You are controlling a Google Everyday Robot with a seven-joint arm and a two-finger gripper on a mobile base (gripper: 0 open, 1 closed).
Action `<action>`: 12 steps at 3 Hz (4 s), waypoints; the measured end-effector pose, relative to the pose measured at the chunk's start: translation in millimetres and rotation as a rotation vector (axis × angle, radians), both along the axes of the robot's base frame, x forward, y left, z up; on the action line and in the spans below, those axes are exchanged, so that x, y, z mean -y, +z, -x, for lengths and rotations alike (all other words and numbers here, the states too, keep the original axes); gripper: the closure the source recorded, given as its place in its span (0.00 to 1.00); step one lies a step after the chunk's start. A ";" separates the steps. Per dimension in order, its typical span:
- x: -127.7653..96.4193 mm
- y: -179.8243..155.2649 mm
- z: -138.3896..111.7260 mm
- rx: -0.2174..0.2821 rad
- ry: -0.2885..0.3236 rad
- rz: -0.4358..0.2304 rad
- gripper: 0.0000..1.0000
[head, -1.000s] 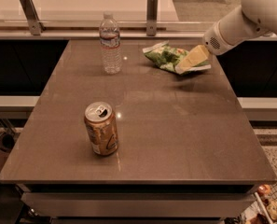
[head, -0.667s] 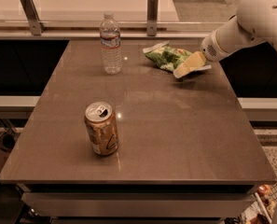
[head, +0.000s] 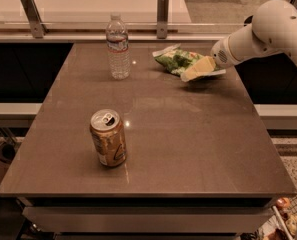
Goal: Move green jalapeno chip bag near orange can
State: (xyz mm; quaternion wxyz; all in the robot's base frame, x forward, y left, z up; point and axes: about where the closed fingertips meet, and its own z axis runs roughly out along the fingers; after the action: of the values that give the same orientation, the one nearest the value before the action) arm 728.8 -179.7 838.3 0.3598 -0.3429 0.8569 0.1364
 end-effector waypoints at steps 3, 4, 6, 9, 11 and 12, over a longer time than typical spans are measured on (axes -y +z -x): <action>-16.4 -23.8 -17.4 0.010 0.019 -0.053 0.00; -18.8 -25.5 -17.5 0.007 0.023 -0.053 0.18; -21.4 -26.2 -17.8 0.003 0.026 -0.053 0.64; -21.8 -17.4 -17.9 0.003 0.027 -0.054 1.00; -25.8 14.2 4.5 0.033 0.031 -0.062 1.00; -23.4 32.0 15.1 0.053 0.043 -0.088 1.00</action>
Offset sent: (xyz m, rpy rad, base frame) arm 0.0160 0.0162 -0.0080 0.0519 -0.0280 0.0187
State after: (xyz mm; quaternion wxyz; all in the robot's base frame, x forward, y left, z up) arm 713.7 -156.3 870.3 0.3942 -0.3486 0.8326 0.1727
